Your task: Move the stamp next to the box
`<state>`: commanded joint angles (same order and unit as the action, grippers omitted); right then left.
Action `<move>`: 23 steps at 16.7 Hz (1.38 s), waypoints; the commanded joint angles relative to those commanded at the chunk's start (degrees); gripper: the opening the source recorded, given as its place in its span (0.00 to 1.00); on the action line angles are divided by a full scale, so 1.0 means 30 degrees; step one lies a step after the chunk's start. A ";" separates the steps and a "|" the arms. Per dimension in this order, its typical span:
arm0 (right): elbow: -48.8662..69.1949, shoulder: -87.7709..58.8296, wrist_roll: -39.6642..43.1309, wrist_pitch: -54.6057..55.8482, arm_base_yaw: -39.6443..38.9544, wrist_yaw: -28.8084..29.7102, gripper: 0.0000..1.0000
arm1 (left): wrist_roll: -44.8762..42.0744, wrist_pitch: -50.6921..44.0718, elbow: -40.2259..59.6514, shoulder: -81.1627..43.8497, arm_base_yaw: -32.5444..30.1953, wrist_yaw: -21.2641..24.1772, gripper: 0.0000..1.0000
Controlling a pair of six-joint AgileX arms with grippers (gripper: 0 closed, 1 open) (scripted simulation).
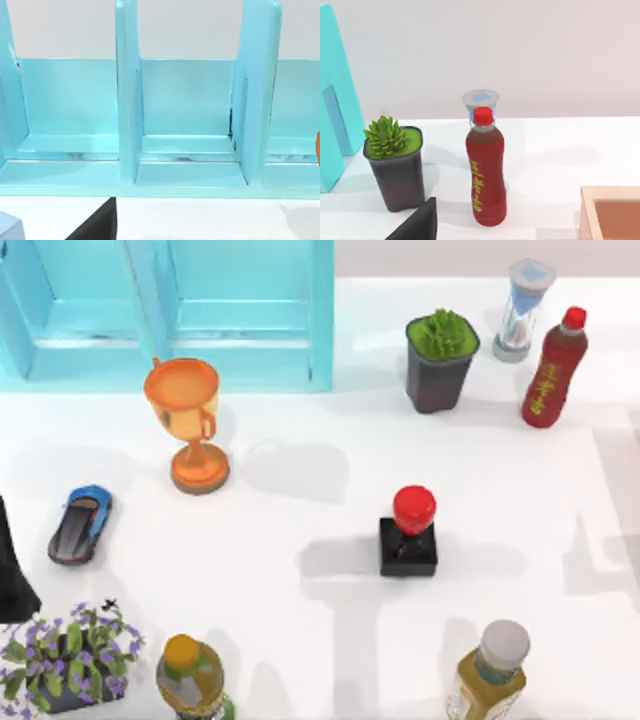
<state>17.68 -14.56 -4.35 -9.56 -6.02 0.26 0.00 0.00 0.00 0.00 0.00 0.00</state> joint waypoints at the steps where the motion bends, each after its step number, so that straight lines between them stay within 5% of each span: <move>1: 0.1334 -0.1153 -0.0403 -0.0731 -0.0420 0.0010 1.00 | 0.0000 0.0000 0.0000 0.0000 0.0000 0.0000 1.00; 15: 2.4022 -2.3657 -0.8084 -1.4921 -0.7388 -0.0471 1.00 | 0.0000 0.0000 0.0000 0.0000 0.0000 0.0000 1.00; 23: 3.1578 -3.4566 -1.0579 -2.2949 -0.9707 -0.0176 1.00 | 0.0000 0.0000 0.0000 0.0000 0.0000 0.0000 1.00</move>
<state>112.41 -118.26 -36.09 -78.41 -35.14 -0.27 0.00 0.00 0.00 0.00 0.00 0.00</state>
